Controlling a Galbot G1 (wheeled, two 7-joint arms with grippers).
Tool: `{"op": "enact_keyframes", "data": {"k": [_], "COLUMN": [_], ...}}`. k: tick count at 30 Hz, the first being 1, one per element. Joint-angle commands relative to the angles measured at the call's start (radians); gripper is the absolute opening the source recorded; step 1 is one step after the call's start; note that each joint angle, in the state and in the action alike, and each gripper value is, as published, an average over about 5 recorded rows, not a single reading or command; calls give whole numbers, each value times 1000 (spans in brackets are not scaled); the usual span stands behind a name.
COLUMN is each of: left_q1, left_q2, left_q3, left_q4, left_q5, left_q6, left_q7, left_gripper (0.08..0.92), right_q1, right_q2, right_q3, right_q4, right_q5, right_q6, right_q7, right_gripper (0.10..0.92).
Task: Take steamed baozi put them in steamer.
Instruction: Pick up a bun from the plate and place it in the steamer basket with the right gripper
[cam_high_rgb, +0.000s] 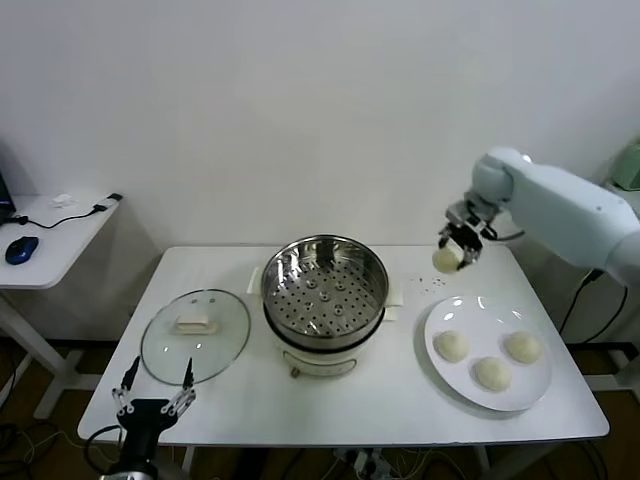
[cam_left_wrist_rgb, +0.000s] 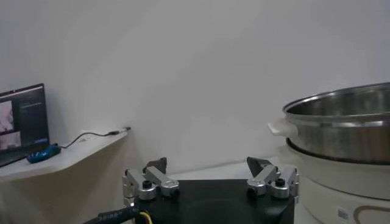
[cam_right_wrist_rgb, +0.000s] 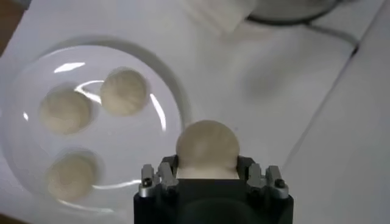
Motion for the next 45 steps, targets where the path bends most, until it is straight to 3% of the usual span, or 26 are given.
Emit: {"op": "enact_keyframes", "data": {"k": [1,15,27,37,45], "left_q1": [2,0,-4,1,-3], "left_q2": [1,10,-3,0,1], "left_q3": [0,4,-3,-4,-3], "left_q4": [-2,-21,-30,-19,-17], "left_q5": [0,-1,-13,-12,-11], "left_q6": [0,11,14,9,8], "left_q7": [0,-1,-3,-4,-4], "left_gripper": [823,823,823,823,823], "right_q1": [170,-174,-287,-302,-250], "right_q2": [222,378,441,460,431], "right_q3": [-59,66,131,136,128], "right_q4": [54,23,-181,-234,-179], "right_q5": [-45,-376,-543,-534,-460], "right_q6": [228,288,322,314,310], "right_q7": [8,80,157,163,135], "right_gripper": [629,628,628,633,798]}}
